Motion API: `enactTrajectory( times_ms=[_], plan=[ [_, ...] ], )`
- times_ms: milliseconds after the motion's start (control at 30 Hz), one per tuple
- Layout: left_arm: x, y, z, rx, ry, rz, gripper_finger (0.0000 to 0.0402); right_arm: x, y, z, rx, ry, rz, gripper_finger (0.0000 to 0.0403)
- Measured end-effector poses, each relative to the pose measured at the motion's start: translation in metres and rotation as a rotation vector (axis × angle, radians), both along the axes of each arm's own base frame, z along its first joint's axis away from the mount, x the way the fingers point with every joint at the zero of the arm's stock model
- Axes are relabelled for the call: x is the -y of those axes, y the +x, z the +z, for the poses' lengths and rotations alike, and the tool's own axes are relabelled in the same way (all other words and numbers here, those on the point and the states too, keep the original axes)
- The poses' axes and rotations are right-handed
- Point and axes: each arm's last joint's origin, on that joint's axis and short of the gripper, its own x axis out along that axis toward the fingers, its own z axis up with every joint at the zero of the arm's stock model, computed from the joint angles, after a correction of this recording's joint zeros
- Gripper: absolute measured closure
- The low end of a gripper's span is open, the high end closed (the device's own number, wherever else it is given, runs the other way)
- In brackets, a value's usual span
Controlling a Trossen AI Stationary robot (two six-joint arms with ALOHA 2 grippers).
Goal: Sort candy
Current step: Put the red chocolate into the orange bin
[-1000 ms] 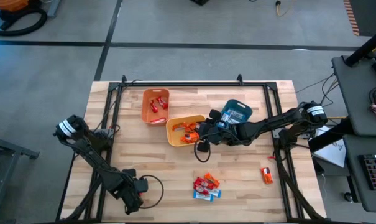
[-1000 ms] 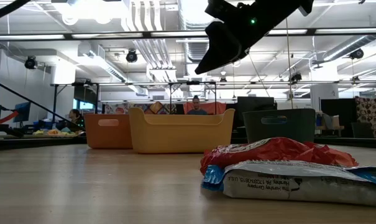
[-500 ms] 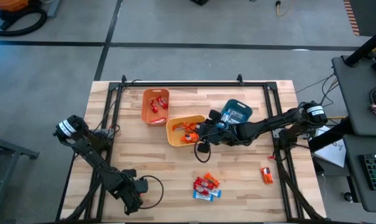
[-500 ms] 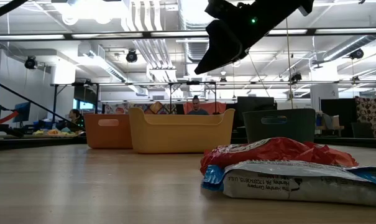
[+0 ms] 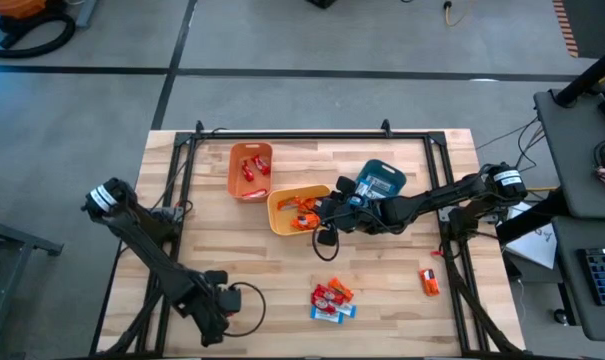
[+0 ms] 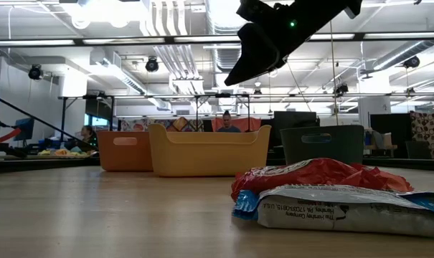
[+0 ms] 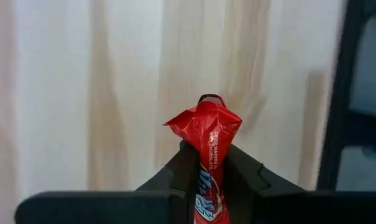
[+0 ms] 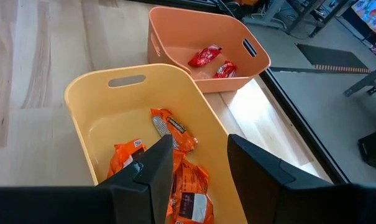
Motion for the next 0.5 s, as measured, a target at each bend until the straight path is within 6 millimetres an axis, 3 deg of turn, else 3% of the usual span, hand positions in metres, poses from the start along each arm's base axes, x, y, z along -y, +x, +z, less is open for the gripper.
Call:
enactTrajectory(
  times_ms=[267,500],
  plan=[
    [-0.026,0.009,0.043,0.266,0.098,0.018,0.0363,-0.001,0.000,0.000,-0.002,0.020,0.019,0.0257],
    [-0.067,0.014,0.083,0.554,0.335,0.119,0.0363,-0.004,-0.003,0.003,-0.001,0.020,0.032,0.0257]
  ],
)
